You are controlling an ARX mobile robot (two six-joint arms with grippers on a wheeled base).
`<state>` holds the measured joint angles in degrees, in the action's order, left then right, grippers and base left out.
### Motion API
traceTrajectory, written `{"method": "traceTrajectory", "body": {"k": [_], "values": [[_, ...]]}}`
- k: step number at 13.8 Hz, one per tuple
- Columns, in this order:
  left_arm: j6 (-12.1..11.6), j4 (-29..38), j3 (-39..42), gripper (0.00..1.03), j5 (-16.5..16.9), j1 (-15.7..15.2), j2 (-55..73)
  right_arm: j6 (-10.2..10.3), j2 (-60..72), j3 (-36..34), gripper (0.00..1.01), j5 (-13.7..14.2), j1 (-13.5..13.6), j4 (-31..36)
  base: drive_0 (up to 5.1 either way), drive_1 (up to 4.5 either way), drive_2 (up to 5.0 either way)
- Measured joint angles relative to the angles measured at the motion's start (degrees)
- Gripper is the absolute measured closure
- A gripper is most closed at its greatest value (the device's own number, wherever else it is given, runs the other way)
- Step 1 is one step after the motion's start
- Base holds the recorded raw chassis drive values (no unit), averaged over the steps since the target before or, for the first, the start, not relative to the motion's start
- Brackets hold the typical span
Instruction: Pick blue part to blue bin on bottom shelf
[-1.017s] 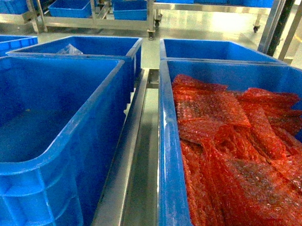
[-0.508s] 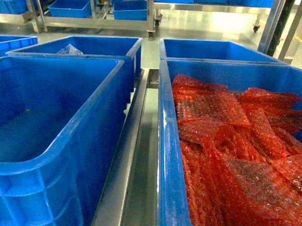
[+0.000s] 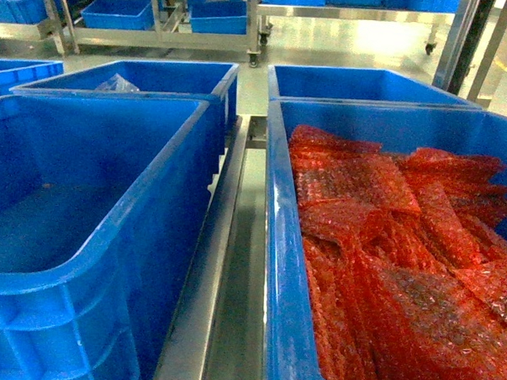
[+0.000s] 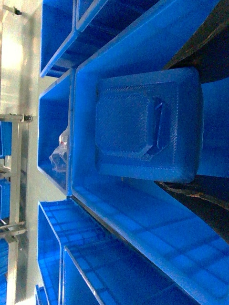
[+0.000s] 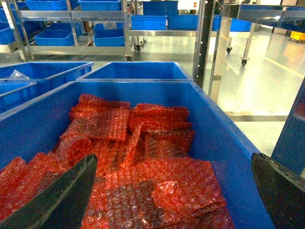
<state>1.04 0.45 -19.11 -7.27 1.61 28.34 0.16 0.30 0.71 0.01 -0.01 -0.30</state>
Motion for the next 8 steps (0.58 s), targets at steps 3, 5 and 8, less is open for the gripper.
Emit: {"method": "traceTrajectory", "body": {"k": [3, 5, 8], "values": [[0.0, 0.0, 0.0, 0.59, 0.02, 0.0, 0.0, 0.0, 0.0, 0.0, 0.03, 0.0, 0.0, 0.0, 0.0, 0.0, 0.0], [0.0, 0.0, 0.0, 0.59, 0.02, 0.0, 0.0, -0.02, 0.0, 0.0, 0.03, 0.0, 0.0, 0.0, 0.0, 0.0, 0.0], [0.0, 0.0, 0.0, 0.59, 0.0, 0.0, 0.0, -0.02, 0.0, 0.0, 0.03, 0.0, 0.0, 0.0, 0.0, 0.0, 0.0]]}}
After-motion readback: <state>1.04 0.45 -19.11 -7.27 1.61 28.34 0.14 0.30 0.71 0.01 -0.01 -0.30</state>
